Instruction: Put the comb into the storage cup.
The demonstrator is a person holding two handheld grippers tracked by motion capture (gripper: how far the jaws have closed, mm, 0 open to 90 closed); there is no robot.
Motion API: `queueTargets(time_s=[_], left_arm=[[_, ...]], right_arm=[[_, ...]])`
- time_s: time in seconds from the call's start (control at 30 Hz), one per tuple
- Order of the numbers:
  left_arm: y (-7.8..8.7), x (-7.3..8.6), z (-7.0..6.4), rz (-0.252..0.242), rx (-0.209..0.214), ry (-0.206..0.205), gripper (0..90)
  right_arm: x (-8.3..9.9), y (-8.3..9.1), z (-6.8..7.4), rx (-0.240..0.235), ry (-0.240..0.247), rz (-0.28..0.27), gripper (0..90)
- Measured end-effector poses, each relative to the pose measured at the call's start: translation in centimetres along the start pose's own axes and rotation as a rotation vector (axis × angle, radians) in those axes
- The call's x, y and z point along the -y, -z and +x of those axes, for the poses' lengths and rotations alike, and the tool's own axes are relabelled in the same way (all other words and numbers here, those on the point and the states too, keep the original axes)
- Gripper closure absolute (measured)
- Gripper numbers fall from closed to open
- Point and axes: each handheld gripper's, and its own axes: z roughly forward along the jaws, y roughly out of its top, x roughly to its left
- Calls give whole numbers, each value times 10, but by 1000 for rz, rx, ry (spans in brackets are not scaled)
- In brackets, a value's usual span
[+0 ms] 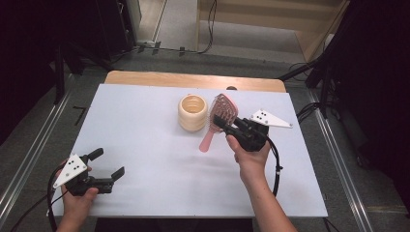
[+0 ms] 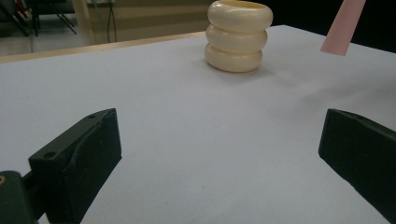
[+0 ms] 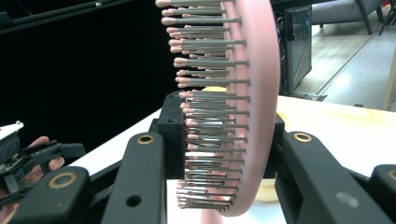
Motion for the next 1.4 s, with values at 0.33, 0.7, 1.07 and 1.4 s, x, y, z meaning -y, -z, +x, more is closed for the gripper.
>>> queueTargets(time_s=[0.33,0.7,1.07,1.4], left_arm=[[0,0,0,-4,4,12,0],[0,1,0,-4,5,8,0],[0,1,0,-9,7,11,0],[1,1,1,-17,13,20,0]], right_arm=[[-12,-7,-1,5,13,-4,627],[-24,-13,-4,14,18,-13,627],[-36,-19,-9,26,28,-21,628],[-43,-27,-14,14,27,-28,628]])
